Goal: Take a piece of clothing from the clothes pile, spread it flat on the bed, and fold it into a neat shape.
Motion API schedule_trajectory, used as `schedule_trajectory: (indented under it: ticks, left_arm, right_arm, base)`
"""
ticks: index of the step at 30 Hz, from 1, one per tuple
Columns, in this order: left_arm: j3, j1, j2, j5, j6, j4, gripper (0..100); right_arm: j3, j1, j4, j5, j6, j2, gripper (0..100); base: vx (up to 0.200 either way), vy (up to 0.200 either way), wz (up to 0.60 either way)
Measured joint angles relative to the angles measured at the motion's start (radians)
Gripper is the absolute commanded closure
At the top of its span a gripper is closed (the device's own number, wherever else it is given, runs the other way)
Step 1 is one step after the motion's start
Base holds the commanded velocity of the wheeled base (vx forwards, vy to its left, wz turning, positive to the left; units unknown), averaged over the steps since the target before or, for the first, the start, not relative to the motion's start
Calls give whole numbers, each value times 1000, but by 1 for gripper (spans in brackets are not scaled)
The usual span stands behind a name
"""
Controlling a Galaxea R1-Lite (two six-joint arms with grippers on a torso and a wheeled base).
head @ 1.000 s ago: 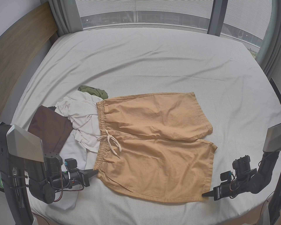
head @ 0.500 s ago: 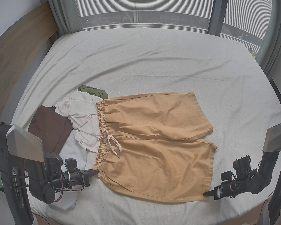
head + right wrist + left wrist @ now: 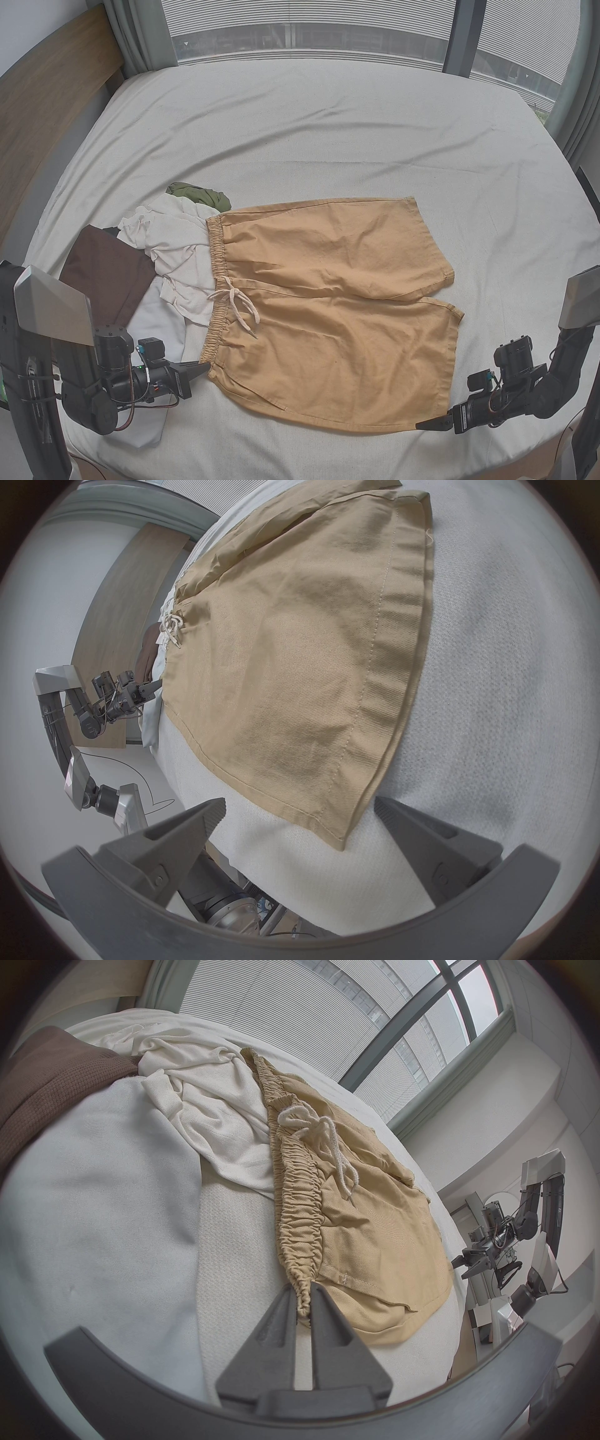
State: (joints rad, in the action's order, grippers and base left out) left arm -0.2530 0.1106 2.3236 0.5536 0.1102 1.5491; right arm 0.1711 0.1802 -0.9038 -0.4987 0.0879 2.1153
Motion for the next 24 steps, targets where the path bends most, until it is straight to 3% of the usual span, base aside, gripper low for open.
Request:
schedule_trajectory:
  ticks: [1, 17, 24]
  left_arm:
    - [0, 0, 0, 0, 0, 0, 100]
    - [4, 0, 0, 4, 0, 0, 100]
    - [83, -4, -12, 82, -1, 0, 100]
  right_arm:
    - [0, 1, 0, 0, 0, 0, 100]
    - [-4, 4, 11, 4, 1, -1, 100]
    - [-26, 0, 57, 4, -10, -30, 100]
  base:
    - [0, 0, 0]
    - [0, 0, 0]
    - [0, 0, 0]
